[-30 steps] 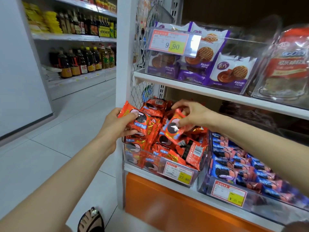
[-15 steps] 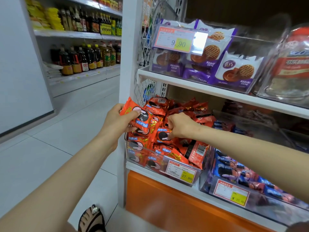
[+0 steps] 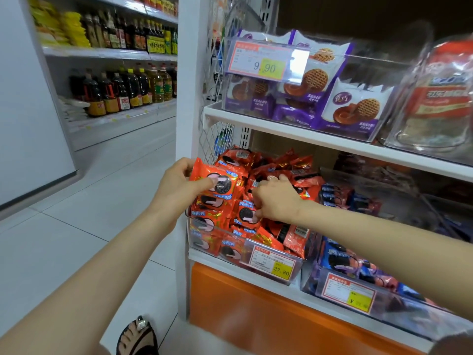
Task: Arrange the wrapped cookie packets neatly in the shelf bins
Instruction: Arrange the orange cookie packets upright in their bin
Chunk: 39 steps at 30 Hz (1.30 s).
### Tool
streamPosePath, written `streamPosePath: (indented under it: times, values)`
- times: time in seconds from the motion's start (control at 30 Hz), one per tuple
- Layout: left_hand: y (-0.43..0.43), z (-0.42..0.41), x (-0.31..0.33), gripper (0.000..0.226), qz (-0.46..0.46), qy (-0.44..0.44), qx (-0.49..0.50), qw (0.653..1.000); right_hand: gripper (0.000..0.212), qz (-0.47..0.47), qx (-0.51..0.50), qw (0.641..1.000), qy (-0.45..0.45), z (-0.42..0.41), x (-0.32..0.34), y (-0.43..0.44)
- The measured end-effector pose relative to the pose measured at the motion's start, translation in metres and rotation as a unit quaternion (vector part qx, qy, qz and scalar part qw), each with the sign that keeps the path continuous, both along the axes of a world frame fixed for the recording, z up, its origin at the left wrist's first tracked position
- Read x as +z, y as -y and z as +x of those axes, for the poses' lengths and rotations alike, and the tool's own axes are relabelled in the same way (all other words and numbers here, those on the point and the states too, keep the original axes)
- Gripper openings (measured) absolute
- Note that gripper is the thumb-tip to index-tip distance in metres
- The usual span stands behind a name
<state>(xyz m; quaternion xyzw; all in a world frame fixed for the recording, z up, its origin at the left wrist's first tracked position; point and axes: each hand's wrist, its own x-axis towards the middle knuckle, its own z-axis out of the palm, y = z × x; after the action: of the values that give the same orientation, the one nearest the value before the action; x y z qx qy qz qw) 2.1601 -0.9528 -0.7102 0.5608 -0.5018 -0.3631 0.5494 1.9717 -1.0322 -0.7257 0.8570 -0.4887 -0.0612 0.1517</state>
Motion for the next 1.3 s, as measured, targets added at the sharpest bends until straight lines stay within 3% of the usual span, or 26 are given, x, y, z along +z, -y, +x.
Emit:
streamPosePath:
  times: [0.1, 0.17, 0.23, 0.37, 0.57, 0.7, 0.8, 0.93, 1.07, 1.17, 1.3]
  values:
    - [0.001, -0.004, 0.0, 0.023, -0.007, 0.097, -0.01, 0.995, 0.021, 0.023, 0.039, 0.99, 0.135, -0.016, 0.021, -0.01]
    - [0.002, -0.008, 0.002, 0.026, -0.011, 0.167, -0.014, 0.986, 0.014, 0.104, 0.073, 0.969, 0.211, -0.03, 0.032, -0.022]
    - [0.004, -0.014, 0.005, 0.029, -0.023, 0.217, -0.025, 0.976, 0.022, 0.189, 0.109, 0.956, 0.195, -0.039, 0.032, -0.038]
    - [0.01, -0.025, 0.008, 0.028, -0.041, 0.31, -0.03, 0.949, 0.035, 0.176, 0.119, 0.971, 0.113, -0.042, 0.001, -0.049]
    - [0.02, -0.035, 0.006, 0.024, -0.044, 0.387, -0.028, 0.92, 0.016, 0.114, 0.111, 0.976, 0.149, -0.054, 0.002, -0.048]
    - [0.024, -0.04, 0.009, 0.023, -0.051, 0.426, -0.033, 0.903, 0.011, 0.093, 0.107, 0.963, 0.23, -0.061, 0.0, -0.05]
    - [0.03, -0.037, 0.012, 0.022, -0.063, 0.438, -0.018, 0.896, 0.009, 0.084, 0.118, 0.914, 0.379, -0.07, -0.002, -0.052]
    - [0.041, -0.04, 0.014, 0.024, -0.046, 0.439, -0.061, 0.895, 0.02, 0.119, 0.097, 0.817, 0.555, -0.086, 0.019, -0.061]
    - [0.048, -0.056, -0.004, 0.031, -0.024, 0.505, -0.17, 0.846, 0.021, 0.111, 0.083, 0.719, 0.681, -0.113, 0.042, -0.064]
    - [0.052, -0.063, -0.019, 0.033, -0.033, 0.588, -0.19, 0.786, 0.025, 0.096, 0.063, 0.712, 0.693, -0.126, 0.042, -0.064]
    - [0.053, -0.06, -0.025, 0.032, -0.067, 0.703, -0.184, 0.683, 0.021, 0.099, 0.042, 0.732, 0.672, -0.13, 0.036, -0.066]
